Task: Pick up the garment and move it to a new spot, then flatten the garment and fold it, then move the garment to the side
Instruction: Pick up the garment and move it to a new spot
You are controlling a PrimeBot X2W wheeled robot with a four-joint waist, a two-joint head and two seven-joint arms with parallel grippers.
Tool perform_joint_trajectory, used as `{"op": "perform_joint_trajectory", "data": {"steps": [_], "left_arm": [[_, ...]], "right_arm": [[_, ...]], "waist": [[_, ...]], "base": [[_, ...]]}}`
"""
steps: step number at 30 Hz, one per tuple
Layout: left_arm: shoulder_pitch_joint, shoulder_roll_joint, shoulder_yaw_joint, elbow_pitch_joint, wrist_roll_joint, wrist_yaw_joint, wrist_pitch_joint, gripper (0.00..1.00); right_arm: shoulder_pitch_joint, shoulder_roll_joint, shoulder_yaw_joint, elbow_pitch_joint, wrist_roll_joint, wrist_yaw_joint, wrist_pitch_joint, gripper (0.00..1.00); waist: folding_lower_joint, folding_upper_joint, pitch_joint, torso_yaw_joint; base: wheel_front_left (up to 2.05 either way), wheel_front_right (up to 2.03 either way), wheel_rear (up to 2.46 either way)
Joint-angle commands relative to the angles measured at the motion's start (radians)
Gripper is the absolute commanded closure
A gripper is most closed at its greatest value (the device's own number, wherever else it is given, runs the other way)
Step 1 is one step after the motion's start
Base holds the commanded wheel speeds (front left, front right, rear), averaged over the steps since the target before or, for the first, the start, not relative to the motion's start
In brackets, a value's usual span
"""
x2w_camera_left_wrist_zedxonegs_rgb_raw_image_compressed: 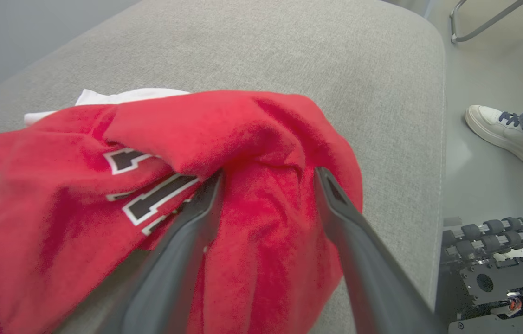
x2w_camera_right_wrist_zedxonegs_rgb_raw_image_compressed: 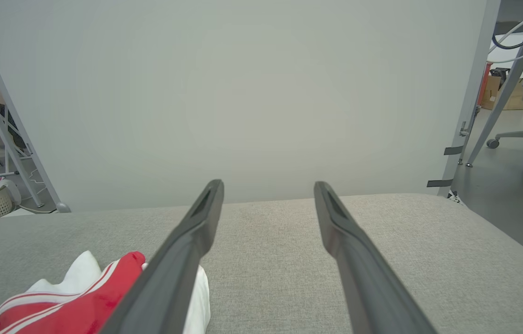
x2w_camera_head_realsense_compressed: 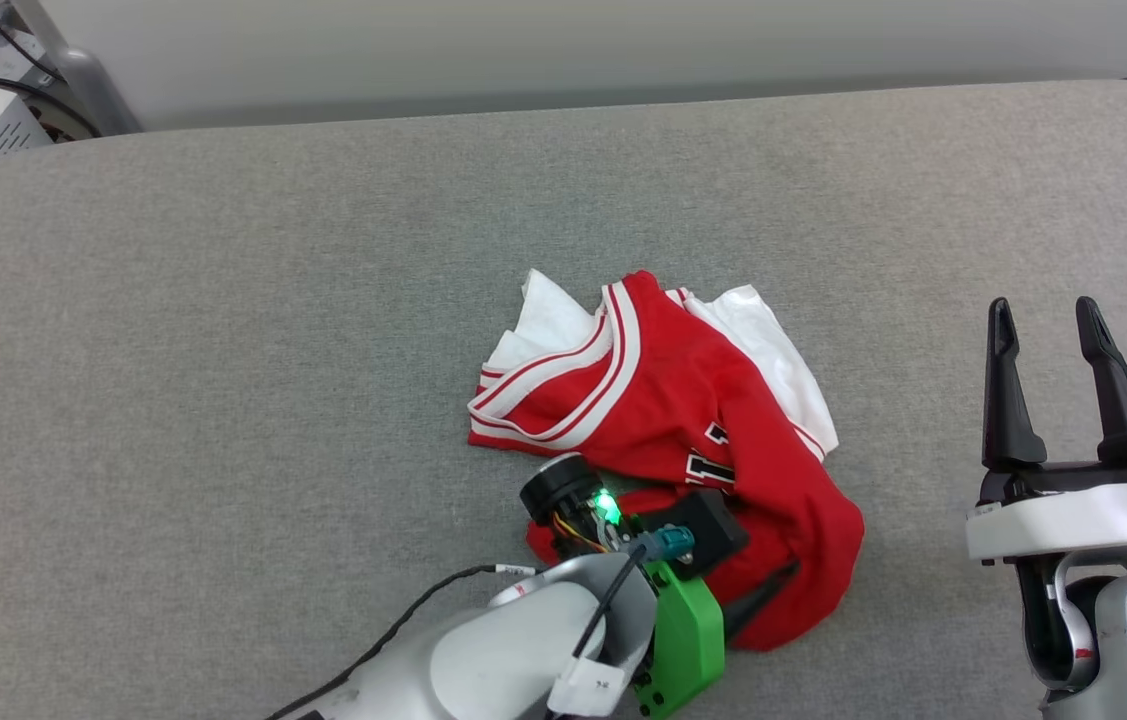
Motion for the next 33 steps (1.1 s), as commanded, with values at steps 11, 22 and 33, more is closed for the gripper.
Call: {"op": "perform_joint_trajectory", "data": {"steps": [11,22,33], "left_arm": [[-0.057,0.127,0.193,0.036,-0.078,0.054,-0.143,0.0],[0.175,0.333,0.569,-0.176,-0.071,0.204,-0.16,0.0],[0.591,0.224,0.928,-0.43,0.151,0.194,-0.16,0.0]], "right_arm": [[0.033,-0.003,0.015,0.012,-0.029,-0.001,-0.002,0.0],[0.078,-0.003,0.017,-0.011,-0.067,-0.001,-0.002,0.0],[0.13,-0.003,0.009,-0.004,-0.048,-0.001,-0.002,0.0]], "waist": [[0.0001,0.012,-0.095,0.09],[0.0001,0.012,-0.164,0.136],[0.0001,0.012,-0.188,0.151]], "base": [[0.0,0.0,0.0],[0.0,0.0,0.0],[0.0,0.0,0.0]]}}
